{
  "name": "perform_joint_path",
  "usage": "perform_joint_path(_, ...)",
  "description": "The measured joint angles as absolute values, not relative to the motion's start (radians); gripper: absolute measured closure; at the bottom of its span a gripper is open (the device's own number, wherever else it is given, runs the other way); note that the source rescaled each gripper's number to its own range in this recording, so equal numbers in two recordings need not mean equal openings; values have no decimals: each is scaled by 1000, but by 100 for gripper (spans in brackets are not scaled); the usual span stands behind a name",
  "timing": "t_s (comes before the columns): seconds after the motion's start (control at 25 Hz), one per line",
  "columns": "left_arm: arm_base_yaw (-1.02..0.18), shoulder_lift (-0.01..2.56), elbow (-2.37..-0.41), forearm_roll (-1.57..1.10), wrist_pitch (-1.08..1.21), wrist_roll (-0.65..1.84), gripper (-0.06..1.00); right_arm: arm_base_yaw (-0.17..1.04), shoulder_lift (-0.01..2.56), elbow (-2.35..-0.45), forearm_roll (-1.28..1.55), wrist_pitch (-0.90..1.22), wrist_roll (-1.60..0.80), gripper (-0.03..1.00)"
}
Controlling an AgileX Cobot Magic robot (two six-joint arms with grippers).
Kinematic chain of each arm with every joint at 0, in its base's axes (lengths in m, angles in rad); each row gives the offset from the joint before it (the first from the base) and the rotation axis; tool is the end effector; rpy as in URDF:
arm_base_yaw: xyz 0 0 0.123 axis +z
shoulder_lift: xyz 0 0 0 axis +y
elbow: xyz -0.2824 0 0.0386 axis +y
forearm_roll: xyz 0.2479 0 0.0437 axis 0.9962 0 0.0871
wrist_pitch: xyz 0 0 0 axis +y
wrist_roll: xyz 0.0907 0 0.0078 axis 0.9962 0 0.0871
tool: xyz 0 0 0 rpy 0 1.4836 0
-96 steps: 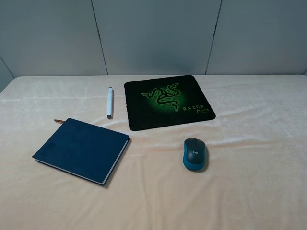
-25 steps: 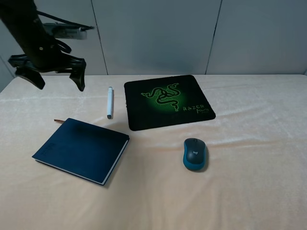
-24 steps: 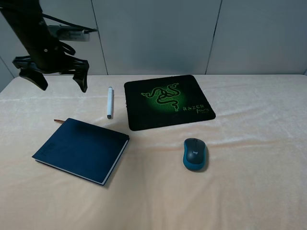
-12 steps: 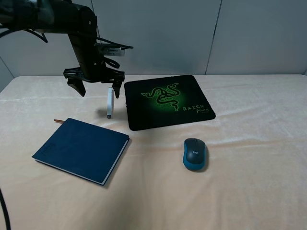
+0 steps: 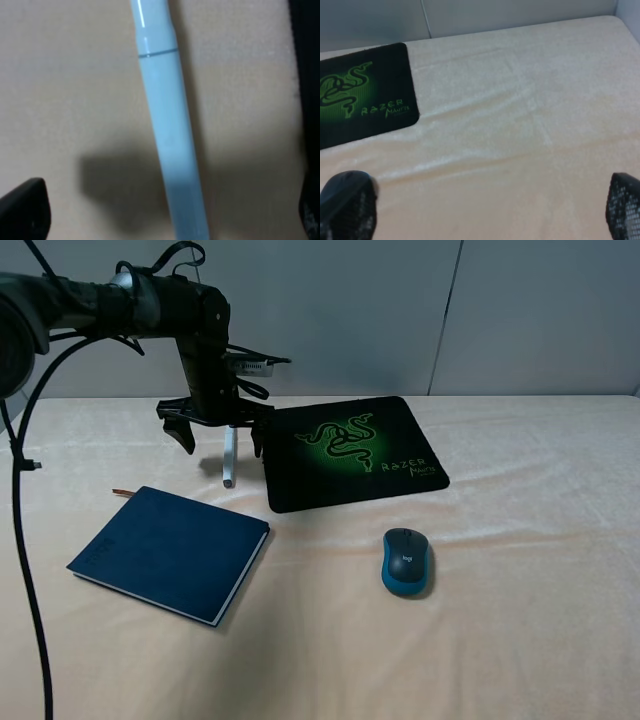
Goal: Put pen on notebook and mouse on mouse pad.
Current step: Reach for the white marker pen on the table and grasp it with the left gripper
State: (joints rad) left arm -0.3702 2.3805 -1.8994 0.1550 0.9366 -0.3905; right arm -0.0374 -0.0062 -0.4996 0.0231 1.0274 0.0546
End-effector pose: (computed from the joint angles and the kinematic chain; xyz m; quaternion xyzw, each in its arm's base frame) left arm 0.4637 -0.1678 0.1262 0.0280 0.9901 0.0182 0.1360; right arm -0.0044 0.0020 0.2798 0.0385 0.8419 0.0162 0.5380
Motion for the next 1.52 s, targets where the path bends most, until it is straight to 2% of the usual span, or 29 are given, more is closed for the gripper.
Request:
perform_joint_path(0.4, -370, 2410, -1899, 157, 914, -420, -4, -37, -6, -500, 23, 1027, 55, -3)
perform_joint_path(0.52, -370, 2410, -1899, 156, 909, -424, 0, -37, -6, -500, 23, 1027, 55, -3)
perform_joint_path(1.32, -370, 2411, -1899, 157, 908, -424, 84, -37, -6, -500, 23, 1027, 55, -3)
perform_joint_path(1.44, -370, 2411, -1899, 157, 908, -424, 94, -37, -6, -500, 23, 1027, 55, -3)
perform_joint_path(1.52, -370, 2411, -1899, 157, 908, -424, 94, -37, -6, -500, 23, 1027, 55, -3)
